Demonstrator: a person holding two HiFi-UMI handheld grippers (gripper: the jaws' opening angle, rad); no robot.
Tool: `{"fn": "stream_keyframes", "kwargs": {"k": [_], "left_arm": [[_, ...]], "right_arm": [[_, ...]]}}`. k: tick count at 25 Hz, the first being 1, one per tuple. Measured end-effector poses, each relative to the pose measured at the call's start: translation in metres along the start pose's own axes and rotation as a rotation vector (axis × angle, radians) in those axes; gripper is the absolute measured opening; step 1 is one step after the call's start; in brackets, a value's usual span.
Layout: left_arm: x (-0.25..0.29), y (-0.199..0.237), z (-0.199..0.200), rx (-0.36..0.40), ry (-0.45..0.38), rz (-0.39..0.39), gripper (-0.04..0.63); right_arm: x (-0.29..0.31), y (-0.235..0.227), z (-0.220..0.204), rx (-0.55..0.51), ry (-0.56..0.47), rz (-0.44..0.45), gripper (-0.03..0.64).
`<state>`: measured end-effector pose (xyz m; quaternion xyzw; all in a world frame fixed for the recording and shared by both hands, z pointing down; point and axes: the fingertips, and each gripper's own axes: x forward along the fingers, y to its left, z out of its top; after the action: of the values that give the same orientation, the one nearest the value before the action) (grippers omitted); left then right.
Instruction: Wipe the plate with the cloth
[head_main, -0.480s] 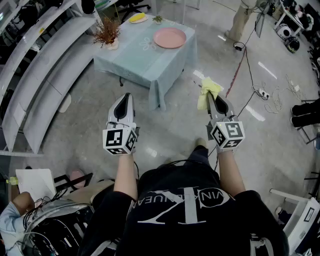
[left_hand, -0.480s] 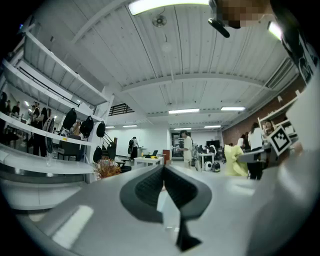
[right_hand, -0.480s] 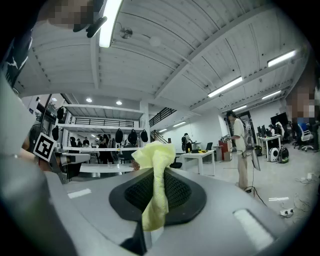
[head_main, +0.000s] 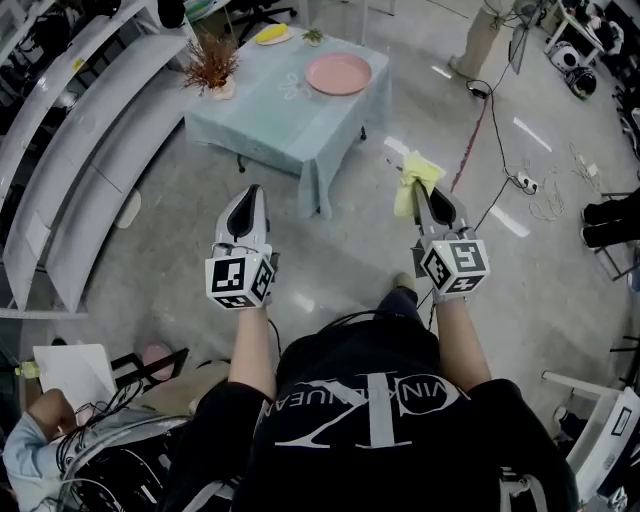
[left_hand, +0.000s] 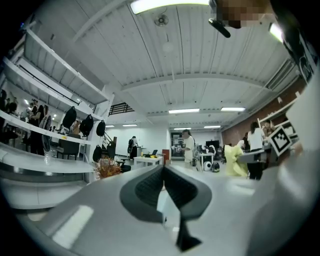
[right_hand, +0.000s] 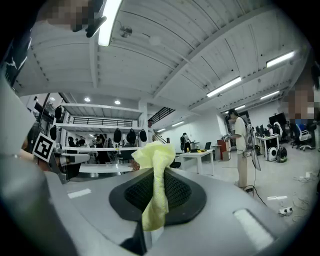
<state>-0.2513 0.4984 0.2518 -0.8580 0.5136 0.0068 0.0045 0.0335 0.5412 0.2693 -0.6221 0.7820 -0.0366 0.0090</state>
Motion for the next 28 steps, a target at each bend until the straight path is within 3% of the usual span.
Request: {"fn": "stream_keyframes", "kwargs": {"k": [13,28], "left_arm": [[0.031,0.007,-0.024,-0.046,0.038,0.012,0.0],[0.183,0.029,-0.021,-0.004,0.043,0.032,0.0]], "right_arm": [[0.027,-0.017,-0.007,0.0,0.026,0.002,0.043],[0.172,-0.094,-0.002,0.016,0.053,0.06,0.044]]}}
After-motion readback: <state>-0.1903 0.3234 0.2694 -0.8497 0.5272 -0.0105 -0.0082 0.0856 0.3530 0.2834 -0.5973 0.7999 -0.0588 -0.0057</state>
